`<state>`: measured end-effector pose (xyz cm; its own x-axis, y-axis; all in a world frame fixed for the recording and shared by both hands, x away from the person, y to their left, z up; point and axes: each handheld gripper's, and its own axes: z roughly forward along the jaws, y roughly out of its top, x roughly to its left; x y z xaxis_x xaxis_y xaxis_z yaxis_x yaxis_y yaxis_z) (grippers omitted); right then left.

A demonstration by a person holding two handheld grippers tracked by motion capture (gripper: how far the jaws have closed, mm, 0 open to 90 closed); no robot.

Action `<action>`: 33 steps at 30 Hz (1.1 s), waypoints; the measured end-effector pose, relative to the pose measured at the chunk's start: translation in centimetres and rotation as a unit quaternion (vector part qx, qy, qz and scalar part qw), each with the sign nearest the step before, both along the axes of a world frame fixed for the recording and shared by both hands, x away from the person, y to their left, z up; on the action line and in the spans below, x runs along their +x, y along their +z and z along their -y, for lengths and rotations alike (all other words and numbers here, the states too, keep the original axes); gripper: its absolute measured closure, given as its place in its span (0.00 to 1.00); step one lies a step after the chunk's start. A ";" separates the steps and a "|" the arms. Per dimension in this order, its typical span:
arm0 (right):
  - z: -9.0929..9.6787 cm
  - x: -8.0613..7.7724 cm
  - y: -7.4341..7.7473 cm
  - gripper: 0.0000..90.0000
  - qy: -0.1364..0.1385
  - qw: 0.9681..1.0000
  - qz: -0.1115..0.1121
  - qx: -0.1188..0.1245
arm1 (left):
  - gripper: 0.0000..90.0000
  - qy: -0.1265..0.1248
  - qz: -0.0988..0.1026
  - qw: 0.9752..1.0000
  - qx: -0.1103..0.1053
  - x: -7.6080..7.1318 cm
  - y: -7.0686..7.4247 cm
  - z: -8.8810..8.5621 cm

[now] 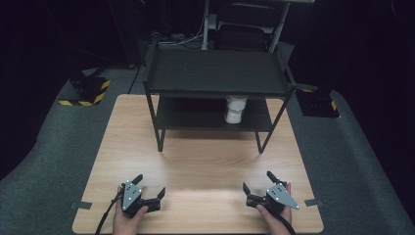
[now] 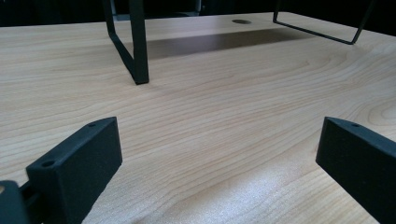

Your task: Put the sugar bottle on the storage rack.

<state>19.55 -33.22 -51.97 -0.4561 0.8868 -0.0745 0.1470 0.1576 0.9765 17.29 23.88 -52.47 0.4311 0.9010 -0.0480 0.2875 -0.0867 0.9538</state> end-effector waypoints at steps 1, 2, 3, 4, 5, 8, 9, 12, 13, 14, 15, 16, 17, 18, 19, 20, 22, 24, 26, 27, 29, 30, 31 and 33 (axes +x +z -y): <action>0.1 0.0 -0.1 0.00 -0.001 1.000 -0.003 -0.002 | 0.01 0.000 0.000 1.000 0.000 0.0 0.0 0.0; 0.1 0.0 -0.1 0.00 -0.002 1.000 -0.005 -0.005 | 0.01 -0.001 -0.001 1.000 0.000 0.0 0.0 0.0; 0.1 0.0 -0.2 0.00 -0.003 1.000 -0.007 -0.007 | 0.01 -0.001 -0.002 1.000 -0.001 0.1 0.0 0.0; 0.1 0.0 -0.2 0.00 -0.004 1.000 -0.011 -0.010 | 0.01 -0.001 -0.002 1.000 -0.001 0.1 0.1 0.0; 0.3 0.1 -0.2 0.00 -0.002 1.000 -0.017 -0.014 | 0.01 -0.001 -0.003 1.000 -0.001 0.1 0.1 0.0; 0.3 0.2 -0.2 0.00 -0.005 1.000 -0.025 -0.013 | 0.01 -0.002 -0.002 1.000 -0.001 0.1 0.0 -0.1; 0.3 0.2 -0.2 0.00 -0.005 1.000 -0.025 -0.013 | 0.01 -0.002 -0.002 1.000 0.000 0.1 0.0 -0.1; 0.2 0.1 -0.3 0.00 -0.003 1.000 -0.023 -0.021 | 0.01 -0.002 -0.001 1.000 -0.001 0.0 0.0 0.0; 0.2 0.0 -0.3 0.00 -0.002 1.000 -0.022 -0.022 | 0.01 -0.002 -0.001 1.000 -0.001 0.0 0.0 0.0; 0.1 0.0 -0.3 0.00 -0.002 0.999 -0.022 -0.024 | 0.01 -0.002 -0.001 1.000 -0.001 0.0 0.0 0.0; 0.1 0.0 -0.3 0.00 -0.001 0.999 -0.022 -0.025 | 0.01 -0.001 0.000 1.000 -0.001 0.0 0.0 0.0; 0.1 0.0 -0.3 0.00 -0.001 0.999 -0.022 -0.025 | 0.01 -0.001 0.000 1.000 -0.001 0.0 0.0 0.0; 0.1 0.0 -0.3 0.00 -0.001 0.999 -0.022 -0.025 | 0.01 0.000 0.000 1.000 -0.001 0.0 0.0 0.0; 0.1 0.0 -0.3 0.00 0.000 0.999 -0.022 -0.024 | 0.01 0.000 0.000 1.000 0.000 0.0 0.0 0.0; 0.2 0.0 -0.4 0.00 0.001 0.999 -0.022 -0.023 | 0.01 -0.001 0.000 1.000 0.001 -0.1 0.0 0.1; 0.2 0.1 -0.4 0.00 0.001 0.999 -0.023 -0.023 | 0.01 -0.001 0.001 1.000 0.001 -0.1 0.0 0.1; 0.3 0.1 -0.4 0.00 0.000 0.999 -0.025 -0.021 | 0.01 -0.001 0.002 1.000 0.001 -0.1 -0.1 0.1; 0.3 0.1 -0.4 0.00 -0.001 0.999 -0.025 -0.020 | 0.01 -0.001 0.001 1.000 0.004 -0.1 0.0 0.2; 0.4 0.1 -0.4 0.00 -0.001 0.999 -0.026 -0.020 | 0.01 -0.003 -0.004 1.000 0.004 0.1 0.1 0.2; 0.4 0.1 -0.4 0.00 -0.001 0.999 -0.026 -0.020 | 0.01 -0.003 -0.004 1.000 0.004 0.1 0.1 0.2; 0.3 0.0 -0.4 0.00 -0.004 0.999 -0.025 -0.022 | 0.01 -0.002 -0.008 1.000 0.008 0.2 0.3 0.3; 0.3 0.0 -0.4 0.00 -0.004 0.999 -0.025 -0.022 | 0.01 -0.002 -0.008 1.000 0.008 0.2 0.3 0.3; 0.3 0.0 -0.4 0.00 -0.001 0.999 -0.025 -0.026 | 0.01 -0.001 -0.008 1.000 0.010 0.3 0.3 0.4; 0.3 0.0 -0.4 0.00 0.000 0.999 -0.026 -0.028 | 0.01 -0.001 -0.007 1.000 0.010 0.2 0.3 0.4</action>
<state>19.58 -33.48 -52.33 -0.4609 0.8817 -0.1007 0.1965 0.2120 0.9573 17.52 23.43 -52.15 0.4331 0.9006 -0.0360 0.3011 -0.1069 0.9476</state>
